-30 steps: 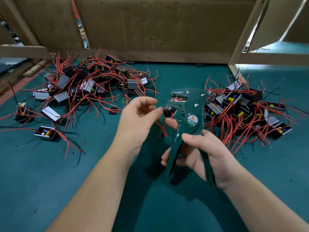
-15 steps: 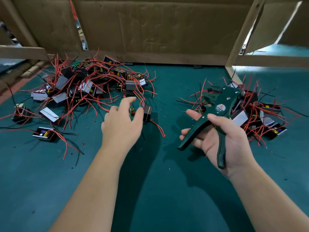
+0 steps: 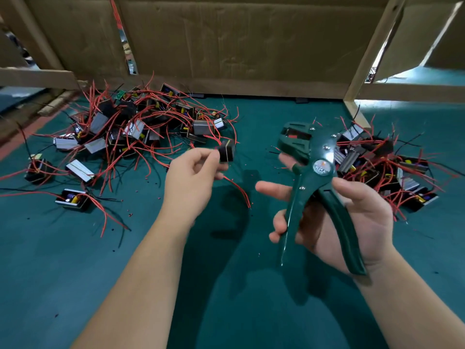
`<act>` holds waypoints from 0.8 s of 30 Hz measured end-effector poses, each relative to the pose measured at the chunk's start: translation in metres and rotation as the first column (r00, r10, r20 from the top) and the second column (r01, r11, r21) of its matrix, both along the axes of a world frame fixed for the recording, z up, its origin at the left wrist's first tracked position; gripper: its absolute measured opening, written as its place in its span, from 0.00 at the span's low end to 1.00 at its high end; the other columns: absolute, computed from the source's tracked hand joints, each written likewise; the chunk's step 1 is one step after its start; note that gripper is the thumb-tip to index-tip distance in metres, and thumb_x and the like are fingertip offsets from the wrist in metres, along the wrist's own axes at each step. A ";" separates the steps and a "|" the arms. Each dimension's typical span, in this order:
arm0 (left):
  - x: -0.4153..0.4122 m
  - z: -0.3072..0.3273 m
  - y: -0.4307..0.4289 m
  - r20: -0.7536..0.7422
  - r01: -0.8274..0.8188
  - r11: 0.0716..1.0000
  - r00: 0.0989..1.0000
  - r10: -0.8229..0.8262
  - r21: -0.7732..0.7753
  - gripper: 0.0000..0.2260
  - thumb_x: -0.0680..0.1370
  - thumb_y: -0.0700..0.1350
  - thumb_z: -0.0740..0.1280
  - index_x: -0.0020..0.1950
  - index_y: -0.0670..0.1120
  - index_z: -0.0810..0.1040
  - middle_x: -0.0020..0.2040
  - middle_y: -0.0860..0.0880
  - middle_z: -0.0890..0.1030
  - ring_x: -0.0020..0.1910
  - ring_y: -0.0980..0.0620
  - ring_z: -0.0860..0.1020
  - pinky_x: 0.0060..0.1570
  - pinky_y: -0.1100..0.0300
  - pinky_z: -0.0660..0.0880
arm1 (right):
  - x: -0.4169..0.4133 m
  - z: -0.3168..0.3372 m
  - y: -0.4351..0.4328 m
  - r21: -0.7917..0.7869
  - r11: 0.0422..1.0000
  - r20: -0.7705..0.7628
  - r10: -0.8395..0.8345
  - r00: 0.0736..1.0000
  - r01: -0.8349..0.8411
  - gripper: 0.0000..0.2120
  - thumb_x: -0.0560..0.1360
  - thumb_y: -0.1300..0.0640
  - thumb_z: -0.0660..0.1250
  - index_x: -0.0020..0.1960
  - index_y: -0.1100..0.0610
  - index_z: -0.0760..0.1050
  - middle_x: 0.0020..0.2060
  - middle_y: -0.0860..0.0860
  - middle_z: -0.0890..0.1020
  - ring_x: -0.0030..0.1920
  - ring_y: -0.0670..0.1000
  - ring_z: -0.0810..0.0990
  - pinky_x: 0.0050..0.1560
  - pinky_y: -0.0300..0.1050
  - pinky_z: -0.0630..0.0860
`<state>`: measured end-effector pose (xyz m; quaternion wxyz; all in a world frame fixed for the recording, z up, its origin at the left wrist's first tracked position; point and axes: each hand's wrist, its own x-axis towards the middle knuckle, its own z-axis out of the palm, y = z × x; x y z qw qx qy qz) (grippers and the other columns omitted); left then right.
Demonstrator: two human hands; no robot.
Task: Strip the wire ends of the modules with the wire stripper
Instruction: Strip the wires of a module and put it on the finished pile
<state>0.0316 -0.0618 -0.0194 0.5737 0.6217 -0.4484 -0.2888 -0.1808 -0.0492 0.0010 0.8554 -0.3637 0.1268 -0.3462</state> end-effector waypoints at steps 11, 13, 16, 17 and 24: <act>-0.014 0.009 0.006 -0.288 0.122 0.968 0.940 -0.184 -0.219 0.08 0.73 0.40 0.71 0.34 0.49 0.80 0.44 0.47 0.84 0.44 0.50 0.83 0.40 0.60 0.78 | -0.004 -0.012 0.002 0.027 0.964 0.102 0.262 0.960 -0.266 0.25 0.73 0.47 0.65 0.60 0.65 0.69 0.47 0.65 0.79 0.43 0.61 0.81 0.46 0.58 0.64; -0.016 0.011 0.008 -0.288 0.135 0.965 0.937 -0.198 -0.224 0.11 0.71 0.41 0.71 0.29 0.49 0.78 0.54 0.45 0.81 0.50 0.49 0.82 0.37 0.60 0.79 | -0.003 -0.010 0.002 -0.021 0.962 0.137 0.273 0.952 -0.273 0.25 0.75 0.48 0.63 0.63 0.65 0.69 0.50 0.66 0.79 0.46 0.62 0.80 0.49 0.58 0.67; -0.017 0.013 0.010 -0.270 0.171 0.961 0.936 -0.227 -0.216 0.17 0.72 0.37 0.72 0.25 0.49 0.73 0.58 0.51 0.80 0.48 0.51 0.82 0.33 0.62 0.78 | 0.002 -0.002 0.001 -0.008 0.973 0.172 0.230 0.958 -0.233 0.31 0.77 0.53 0.61 0.75 0.62 0.56 0.58 0.70 0.75 0.48 0.64 0.77 0.55 0.61 0.71; -0.016 0.013 0.010 -0.254 0.187 0.958 0.937 -0.240 -0.216 0.18 0.73 0.36 0.71 0.26 0.49 0.73 0.57 0.53 0.81 0.45 0.53 0.82 0.32 0.62 0.78 | 0.003 0.000 0.001 0.015 0.977 0.183 0.208 0.961 -0.215 0.33 0.76 0.54 0.62 0.77 0.60 0.52 0.60 0.70 0.74 0.48 0.65 0.77 0.55 0.62 0.72; -0.019 0.011 0.012 -0.300 0.298 0.937 0.890 -0.342 -0.183 0.07 0.75 0.36 0.69 0.42 0.48 0.79 0.48 0.53 0.84 0.41 0.55 0.82 0.32 0.61 0.78 | 0.007 -0.004 -0.001 0.090 0.988 0.020 -0.125 0.992 0.123 0.34 0.60 0.52 0.74 0.63 0.65 0.75 0.54 0.64 0.80 0.39 0.59 0.81 0.44 0.55 0.80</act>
